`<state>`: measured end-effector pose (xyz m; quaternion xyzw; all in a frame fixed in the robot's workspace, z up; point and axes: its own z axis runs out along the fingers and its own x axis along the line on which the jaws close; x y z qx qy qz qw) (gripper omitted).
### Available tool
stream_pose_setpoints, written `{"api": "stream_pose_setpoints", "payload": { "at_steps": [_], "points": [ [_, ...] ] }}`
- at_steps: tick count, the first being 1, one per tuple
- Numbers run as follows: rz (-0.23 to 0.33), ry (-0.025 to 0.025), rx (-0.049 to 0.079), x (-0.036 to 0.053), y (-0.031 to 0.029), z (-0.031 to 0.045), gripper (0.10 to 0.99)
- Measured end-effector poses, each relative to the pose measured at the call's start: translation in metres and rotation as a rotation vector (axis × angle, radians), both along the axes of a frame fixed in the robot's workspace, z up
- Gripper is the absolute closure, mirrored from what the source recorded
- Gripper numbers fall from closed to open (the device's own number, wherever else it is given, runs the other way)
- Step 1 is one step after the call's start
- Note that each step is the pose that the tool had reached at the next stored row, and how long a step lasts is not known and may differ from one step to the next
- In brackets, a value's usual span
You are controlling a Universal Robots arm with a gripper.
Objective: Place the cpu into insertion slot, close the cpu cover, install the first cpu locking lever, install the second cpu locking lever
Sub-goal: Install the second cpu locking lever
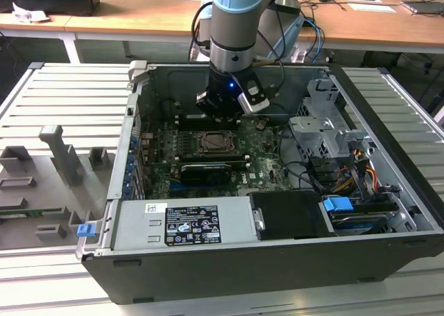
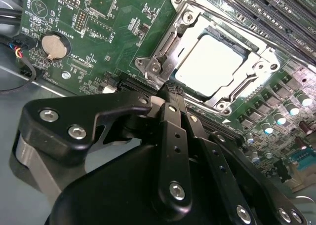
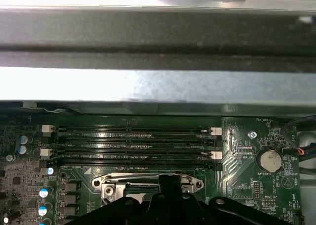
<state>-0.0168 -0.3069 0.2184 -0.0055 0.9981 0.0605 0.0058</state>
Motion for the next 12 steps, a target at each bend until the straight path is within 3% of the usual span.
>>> {"api": "stream_pose_setpoints", "payload": {
  "at_steps": [12],
  "points": [
    [0.000, -0.0001, 0.000, 0.0000, -0.0026, 0.0054, 0.980]
  ]
}}
